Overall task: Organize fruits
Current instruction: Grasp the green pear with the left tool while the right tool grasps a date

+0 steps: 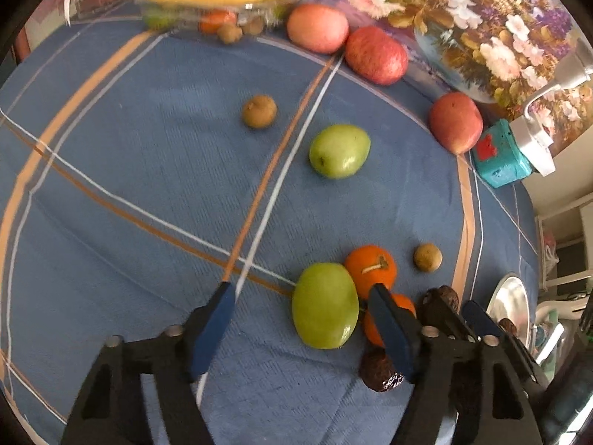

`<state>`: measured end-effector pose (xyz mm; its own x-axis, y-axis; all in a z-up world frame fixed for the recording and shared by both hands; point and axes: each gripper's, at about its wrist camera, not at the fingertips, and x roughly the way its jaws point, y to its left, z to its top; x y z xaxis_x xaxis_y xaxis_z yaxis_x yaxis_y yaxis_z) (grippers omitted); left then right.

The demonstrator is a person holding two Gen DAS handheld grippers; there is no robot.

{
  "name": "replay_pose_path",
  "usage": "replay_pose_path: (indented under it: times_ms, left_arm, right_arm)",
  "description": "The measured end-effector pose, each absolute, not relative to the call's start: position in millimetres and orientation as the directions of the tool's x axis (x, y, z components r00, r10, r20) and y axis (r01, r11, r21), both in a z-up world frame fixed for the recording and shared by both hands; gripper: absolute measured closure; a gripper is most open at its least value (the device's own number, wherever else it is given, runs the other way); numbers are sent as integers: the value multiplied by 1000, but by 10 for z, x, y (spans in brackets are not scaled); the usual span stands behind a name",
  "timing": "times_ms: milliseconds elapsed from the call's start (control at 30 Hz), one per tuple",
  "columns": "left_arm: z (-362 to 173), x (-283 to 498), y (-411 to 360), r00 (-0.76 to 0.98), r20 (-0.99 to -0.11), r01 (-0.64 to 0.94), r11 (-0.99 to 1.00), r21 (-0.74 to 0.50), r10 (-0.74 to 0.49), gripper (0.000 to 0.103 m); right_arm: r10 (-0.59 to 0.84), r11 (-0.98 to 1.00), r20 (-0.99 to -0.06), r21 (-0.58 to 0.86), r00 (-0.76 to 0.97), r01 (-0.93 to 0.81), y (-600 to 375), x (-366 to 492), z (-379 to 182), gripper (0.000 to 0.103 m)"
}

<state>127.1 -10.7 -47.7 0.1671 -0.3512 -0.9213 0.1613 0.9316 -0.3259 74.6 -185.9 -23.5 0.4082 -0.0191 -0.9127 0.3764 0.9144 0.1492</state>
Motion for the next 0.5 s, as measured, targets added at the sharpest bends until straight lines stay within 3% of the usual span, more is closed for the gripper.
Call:
replay_pose_path:
  times_ms: [167,267,500]
  left_arm:
    - [-519,1241,-115,124,-891,142,897,-419,-436,61]
    - [-490,1222,-144,131,-895,156,901,-406,-426,61]
    - [-281,1189,-89,198,-876,162,896,-414,-440,62]
  right_arm:
    - [-17,914,-926,138,376,381,-1847,758,-357,50]
    - [-2,912,-932,147,362,383,-1858,751,-413,63]
    - [26,903,-919,190,393,385,-1876,730,-332,64]
